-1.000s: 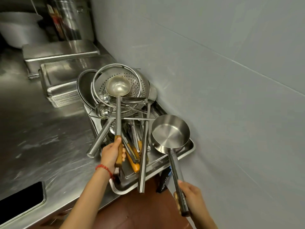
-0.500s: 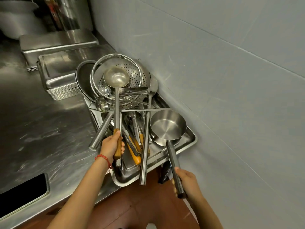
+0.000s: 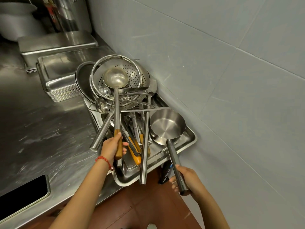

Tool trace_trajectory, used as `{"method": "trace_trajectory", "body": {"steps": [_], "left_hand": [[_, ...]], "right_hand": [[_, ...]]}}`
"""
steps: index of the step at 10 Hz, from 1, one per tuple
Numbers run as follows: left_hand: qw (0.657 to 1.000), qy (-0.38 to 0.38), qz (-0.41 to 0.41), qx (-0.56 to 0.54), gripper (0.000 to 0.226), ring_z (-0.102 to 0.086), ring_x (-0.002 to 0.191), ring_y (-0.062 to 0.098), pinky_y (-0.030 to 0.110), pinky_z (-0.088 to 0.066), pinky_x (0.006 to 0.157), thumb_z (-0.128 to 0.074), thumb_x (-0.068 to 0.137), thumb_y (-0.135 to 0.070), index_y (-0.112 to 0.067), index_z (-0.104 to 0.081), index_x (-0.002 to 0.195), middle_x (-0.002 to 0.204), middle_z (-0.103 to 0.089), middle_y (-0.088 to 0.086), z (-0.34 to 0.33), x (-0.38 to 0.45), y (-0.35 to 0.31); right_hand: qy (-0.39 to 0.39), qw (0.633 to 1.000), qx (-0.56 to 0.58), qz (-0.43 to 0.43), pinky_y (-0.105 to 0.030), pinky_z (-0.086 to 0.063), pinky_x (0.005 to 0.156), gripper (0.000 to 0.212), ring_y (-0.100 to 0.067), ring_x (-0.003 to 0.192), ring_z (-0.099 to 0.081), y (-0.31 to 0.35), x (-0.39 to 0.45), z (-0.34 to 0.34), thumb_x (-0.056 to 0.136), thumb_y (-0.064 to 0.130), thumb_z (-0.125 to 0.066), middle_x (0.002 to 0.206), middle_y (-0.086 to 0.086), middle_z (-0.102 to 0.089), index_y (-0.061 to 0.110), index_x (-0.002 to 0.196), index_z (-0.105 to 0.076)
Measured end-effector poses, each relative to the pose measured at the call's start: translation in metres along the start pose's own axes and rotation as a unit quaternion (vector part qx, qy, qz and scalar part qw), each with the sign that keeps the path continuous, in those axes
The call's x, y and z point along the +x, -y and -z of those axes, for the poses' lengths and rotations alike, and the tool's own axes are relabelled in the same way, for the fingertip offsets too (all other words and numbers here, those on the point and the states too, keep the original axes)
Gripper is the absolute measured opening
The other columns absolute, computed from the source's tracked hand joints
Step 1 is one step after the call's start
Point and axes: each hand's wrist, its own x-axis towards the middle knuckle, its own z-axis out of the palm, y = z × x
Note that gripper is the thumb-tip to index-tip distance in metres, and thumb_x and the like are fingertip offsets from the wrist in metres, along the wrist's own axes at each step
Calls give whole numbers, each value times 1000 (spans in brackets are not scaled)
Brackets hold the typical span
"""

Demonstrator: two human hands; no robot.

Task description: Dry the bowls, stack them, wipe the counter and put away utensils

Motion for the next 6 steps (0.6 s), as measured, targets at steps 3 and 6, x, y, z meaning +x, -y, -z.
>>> {"method": "trace_trajectory", "body": {"steps": [3,6], "left_hand": [[997,8,-28,76,18,-63,65,20,21,-51,40,-51,91,-35,-18,-58,88,81,-68,10,17,-22,4],[972,22,-132,191,13,-63,72,21,36,-56,60,-51,91,-30,-24,-59,84,81,-63,1,40,-50,17]], "right_hand": [[-112,990,-65,62,-22,-52,50,18,-14,57,-65,5,-11,0,88,22,-55,72,-8,-67,9,89,-67],[-230,931,-213,189,-39,-50,87,36,-21,93,-59,-1,-37,-25,89,27,-54,104,-3,-61,14,122,-56]]}}
